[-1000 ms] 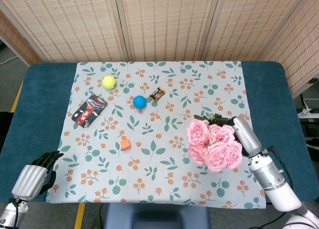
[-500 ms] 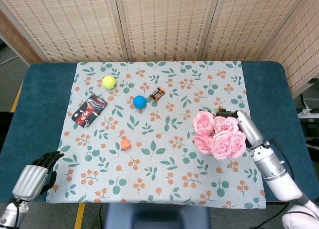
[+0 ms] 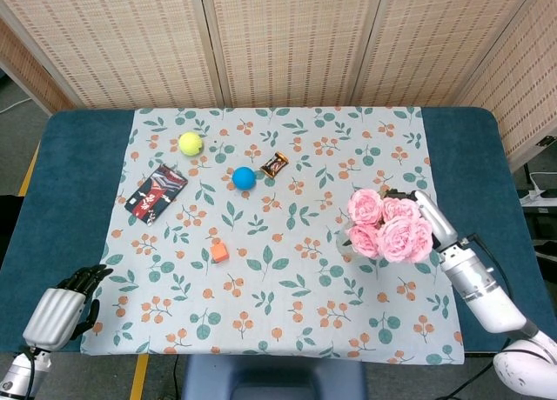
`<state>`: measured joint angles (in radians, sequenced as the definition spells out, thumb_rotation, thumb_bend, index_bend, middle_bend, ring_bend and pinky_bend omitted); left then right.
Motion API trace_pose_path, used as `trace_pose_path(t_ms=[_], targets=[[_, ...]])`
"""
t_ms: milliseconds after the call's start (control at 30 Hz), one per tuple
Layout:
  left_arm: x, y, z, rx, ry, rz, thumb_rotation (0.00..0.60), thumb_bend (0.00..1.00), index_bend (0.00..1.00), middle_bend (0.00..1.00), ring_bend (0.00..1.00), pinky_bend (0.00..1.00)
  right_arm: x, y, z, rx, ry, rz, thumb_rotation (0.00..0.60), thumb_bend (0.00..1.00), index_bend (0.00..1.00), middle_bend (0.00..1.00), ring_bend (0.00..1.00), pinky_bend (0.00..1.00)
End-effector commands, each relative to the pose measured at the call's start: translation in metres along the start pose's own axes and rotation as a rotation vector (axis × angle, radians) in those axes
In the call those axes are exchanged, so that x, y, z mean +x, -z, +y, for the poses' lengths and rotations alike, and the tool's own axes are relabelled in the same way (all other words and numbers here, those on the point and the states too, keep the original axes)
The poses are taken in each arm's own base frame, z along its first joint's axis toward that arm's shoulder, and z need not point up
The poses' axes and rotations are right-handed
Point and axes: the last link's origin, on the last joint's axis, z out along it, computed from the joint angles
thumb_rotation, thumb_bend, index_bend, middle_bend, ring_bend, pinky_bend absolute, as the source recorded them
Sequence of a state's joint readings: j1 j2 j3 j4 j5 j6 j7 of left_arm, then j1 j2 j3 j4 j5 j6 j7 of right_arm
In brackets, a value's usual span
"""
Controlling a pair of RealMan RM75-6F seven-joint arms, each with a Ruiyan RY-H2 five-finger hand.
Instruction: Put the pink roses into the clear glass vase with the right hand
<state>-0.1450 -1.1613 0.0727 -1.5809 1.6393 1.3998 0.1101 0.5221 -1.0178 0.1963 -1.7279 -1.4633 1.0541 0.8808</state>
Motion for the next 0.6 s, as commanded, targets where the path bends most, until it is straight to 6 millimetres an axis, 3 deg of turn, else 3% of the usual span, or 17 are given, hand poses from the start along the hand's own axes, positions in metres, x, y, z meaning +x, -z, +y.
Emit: trace_pose_path(t_ms=[33,267,433,600], targets=[[0.0,0.0,0.0,0.001,0.0,-0.001,0.6,0.64,0.17,0.16,0.18,0.43,-0.003,-0.004,0.013,-0.019,0.009,-0.044,0.6,0.38,0.63,0.81,0.85,0.97],[0.0,0.0,0.0,0.002,0.001,-0.002,0.6,0.64,0.17,0.16,0.18,0.43,0.003,0.001,0.024,-0.022,0.051,-0.064,0.6,0.22,0.38,0.81,0.83,0.97],[0.0,0.0,0.0,-0.001,0.001,-0.003,0.6,0.64,0.17,0.16,0.18,0.43,0.014,0.009,0.034,-0.034,0.074,-0.058,0.6,0.1,0.1,0.81,0.8,0.97],[-0.001,0.0,0.0,-0.002,-0.001,-0.003,0.6,0.64,0.17,0.16,0.18,0.43,0.029,0.028,0.046,-0.032,0.154,0.007,0.6,0.07,0.05,0.8,0.79,0.97]])
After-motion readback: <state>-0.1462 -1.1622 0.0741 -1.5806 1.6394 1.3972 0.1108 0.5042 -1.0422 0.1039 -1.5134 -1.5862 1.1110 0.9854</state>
